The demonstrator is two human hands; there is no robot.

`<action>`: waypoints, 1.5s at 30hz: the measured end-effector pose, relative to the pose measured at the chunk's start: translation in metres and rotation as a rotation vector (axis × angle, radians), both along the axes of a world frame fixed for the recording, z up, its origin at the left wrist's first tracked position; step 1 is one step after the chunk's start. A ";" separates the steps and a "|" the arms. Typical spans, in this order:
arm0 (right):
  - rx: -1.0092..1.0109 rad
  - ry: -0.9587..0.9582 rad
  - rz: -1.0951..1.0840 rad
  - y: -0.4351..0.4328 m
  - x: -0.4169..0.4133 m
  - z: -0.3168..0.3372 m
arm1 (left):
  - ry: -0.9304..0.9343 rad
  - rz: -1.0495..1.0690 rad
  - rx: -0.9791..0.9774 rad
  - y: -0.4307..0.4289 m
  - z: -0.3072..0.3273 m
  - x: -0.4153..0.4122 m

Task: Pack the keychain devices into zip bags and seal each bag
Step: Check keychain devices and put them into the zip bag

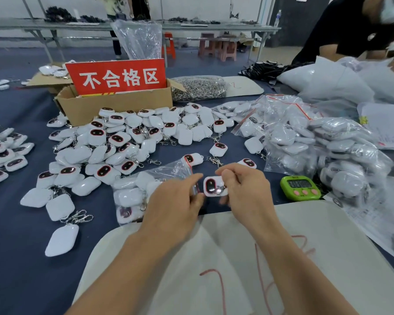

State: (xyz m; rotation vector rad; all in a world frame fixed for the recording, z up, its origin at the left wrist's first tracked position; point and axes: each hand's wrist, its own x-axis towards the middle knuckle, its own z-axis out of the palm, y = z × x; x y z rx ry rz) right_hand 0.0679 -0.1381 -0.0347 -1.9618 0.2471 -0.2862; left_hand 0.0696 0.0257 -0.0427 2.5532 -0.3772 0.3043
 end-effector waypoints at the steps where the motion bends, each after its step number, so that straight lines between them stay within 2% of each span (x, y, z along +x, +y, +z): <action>1: 0.130 0.010 0.010 0.001 0.000 0.001 | -0.024 -0.007 -0.019 0.000 0.001 -0.002; 4: 0.508 0.025 0.082 0.001 -0.002 0.006 | -0.103 -0.034 -0.175 -0.003 0.006 -0.007; 6: 0.651 0.035 0.190 0.000 -0.006 0.008 | -0.121 -0.020 -0.371 -0.004 0.007 -0.010; 9: 0.614 0.091 0.372 0.000 -0.013 0.011 | -0.151 0.004 -0.565 -0.001 0.007 -0.011; 13: 0.484 0.124 0.428 0.003 -0.017 0.015 | -0.147 -0.031 -0.689 -0.001 0.010 -0.012; 23: 0.523 0.067 0.317 0.006 -0.016 0.014 | -0.028 -0.046 -0.602 -0.002 0.003 -0.006; 31: 0.437 0.098 0.267 0.007 -0.015 0.013 | 0.038 -0.113 -0.594 -0.002 0.004 -0.005; 38: 0.343 0.088 0.187 0.003 -0.013 0.016 | 0.011 -0.110 -0.507 -0.006 0.007 -0.007; 45: 0.268 0.087 0.208 -0.007 -0.015 0.019 | 0.078 -0.132 -0.546 -0.017 0.011 -0.011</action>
